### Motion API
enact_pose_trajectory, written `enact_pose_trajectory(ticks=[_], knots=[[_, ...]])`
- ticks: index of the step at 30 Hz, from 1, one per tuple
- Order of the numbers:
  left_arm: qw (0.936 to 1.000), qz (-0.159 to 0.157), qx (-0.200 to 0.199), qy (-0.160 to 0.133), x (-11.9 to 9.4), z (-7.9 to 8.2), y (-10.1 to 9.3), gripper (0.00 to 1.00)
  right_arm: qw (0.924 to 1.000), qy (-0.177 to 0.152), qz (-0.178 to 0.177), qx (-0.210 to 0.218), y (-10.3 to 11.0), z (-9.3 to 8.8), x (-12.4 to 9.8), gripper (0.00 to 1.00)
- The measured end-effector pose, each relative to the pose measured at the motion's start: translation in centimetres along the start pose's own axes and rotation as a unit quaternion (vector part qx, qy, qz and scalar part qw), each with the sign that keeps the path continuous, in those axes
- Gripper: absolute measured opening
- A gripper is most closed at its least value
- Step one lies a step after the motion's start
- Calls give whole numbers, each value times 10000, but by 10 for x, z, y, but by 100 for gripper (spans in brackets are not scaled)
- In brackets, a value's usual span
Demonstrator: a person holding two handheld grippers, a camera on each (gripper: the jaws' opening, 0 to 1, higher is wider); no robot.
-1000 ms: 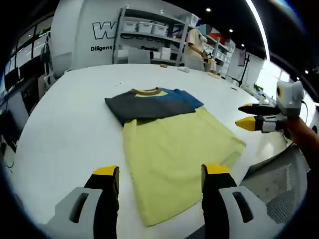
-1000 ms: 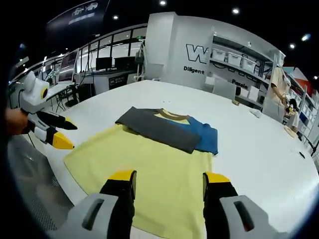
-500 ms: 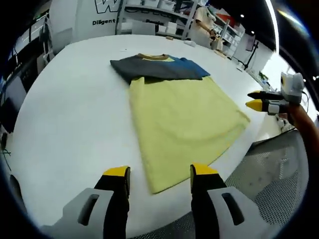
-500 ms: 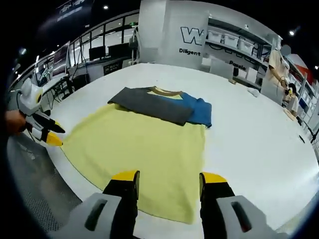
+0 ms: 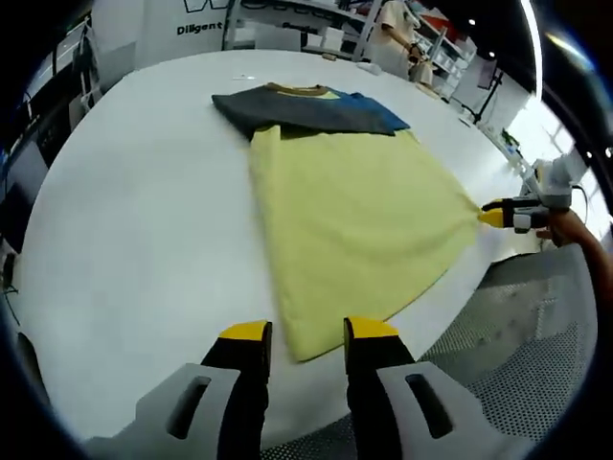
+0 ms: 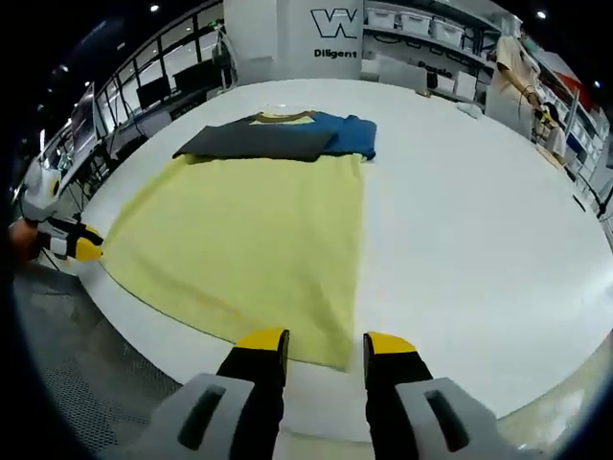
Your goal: Fold the garment on the visible template until the final outline fits inside the template.
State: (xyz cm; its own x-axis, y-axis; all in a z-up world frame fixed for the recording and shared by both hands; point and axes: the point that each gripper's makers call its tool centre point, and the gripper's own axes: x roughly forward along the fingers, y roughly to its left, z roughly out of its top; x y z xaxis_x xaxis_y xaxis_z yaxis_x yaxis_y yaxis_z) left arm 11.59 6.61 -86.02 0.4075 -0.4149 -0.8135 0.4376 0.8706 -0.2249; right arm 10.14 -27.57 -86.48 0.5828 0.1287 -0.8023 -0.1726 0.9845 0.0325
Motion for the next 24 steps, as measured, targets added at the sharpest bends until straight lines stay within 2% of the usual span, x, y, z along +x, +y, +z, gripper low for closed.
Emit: enact_pose_trajectory(ticks=[3, 7, 10, 13, 19, 24], knots=[[10000, -22, 57, 28, 3, 0, -2, 21, 10000, 32, -32, 48, -2, -4, 2, 28], [10000, -22, 66, 47, 6, 2, -3, 17, 9999, -10, -31, 164, -7, -1, 2, 24], [9999, -25, 121, 68, 6, 1, -3, 11, 9999, 89, 45, 83, -1, -3, 1, 11], [9996, 29, 218, 148, 7, -2, 1, 3, 9998, 174, 54, -98, 5, -5, 2, 3], [9996, 5, 217, 194, 7, -1, 4, 0, 9995, 252, 163, -103, 11, -4, 2, 0], [9996, 74, 165, 230, -3, -2, 17, 0, 9983, 241, 438, -297, 32, 5, -2, 0]])
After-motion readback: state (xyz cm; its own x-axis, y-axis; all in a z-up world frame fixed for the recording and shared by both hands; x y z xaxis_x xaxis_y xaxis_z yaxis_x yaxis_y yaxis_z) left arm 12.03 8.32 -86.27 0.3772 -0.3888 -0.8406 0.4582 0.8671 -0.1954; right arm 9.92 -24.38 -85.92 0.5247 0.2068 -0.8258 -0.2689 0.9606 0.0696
